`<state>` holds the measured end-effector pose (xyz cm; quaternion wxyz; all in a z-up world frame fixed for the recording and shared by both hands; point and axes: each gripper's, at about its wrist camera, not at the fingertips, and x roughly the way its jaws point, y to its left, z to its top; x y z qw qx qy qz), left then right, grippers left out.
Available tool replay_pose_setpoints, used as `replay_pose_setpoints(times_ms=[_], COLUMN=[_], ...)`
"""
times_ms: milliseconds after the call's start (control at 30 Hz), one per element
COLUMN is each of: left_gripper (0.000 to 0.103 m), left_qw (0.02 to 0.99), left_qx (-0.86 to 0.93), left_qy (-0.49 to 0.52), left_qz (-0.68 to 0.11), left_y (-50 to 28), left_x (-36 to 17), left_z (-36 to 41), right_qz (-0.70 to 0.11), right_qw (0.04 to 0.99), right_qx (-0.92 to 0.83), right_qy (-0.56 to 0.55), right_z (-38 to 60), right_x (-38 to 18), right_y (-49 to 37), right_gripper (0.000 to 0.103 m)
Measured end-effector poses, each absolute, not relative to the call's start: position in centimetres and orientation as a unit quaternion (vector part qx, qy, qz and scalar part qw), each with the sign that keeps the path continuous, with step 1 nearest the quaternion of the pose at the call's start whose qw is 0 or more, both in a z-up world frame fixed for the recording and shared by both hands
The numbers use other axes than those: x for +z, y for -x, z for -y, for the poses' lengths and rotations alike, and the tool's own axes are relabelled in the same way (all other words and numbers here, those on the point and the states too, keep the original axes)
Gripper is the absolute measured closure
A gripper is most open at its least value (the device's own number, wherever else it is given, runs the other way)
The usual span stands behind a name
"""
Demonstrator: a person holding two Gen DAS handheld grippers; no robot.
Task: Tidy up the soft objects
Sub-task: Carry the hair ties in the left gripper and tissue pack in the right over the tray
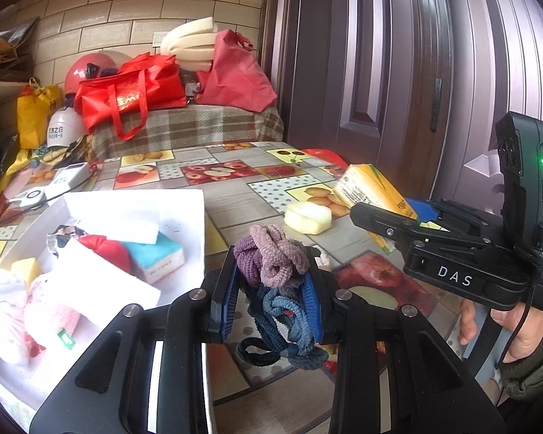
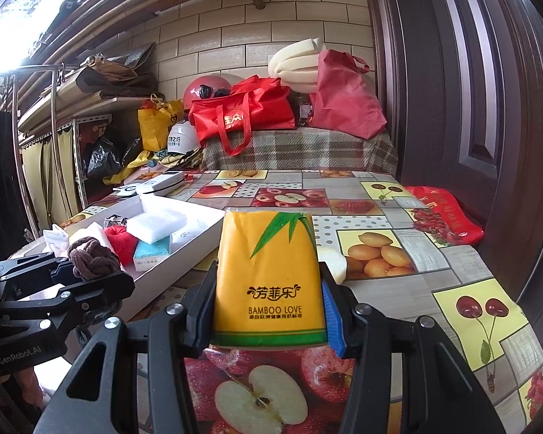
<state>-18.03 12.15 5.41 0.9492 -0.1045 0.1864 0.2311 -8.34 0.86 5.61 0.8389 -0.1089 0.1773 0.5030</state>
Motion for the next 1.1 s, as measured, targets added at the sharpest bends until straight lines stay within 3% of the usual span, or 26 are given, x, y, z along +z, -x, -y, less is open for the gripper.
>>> replay_pose_setpoints(times_ms=[1100], left_gripper=[0.072], left_qw=[0.939], left_qx=[0.265], left_qy=[0.121], left_qz=[-0.183], left_y=[20.2], left_x=[5.3], left_z=[-13.8], right_qz=[-0.184], right_qw=[0.823], right_qx=[0.525], right_qy=[0.113], right_z=[-2.3], right_x=[5.4], right_y=[9.5], right_gripper=[0.053])
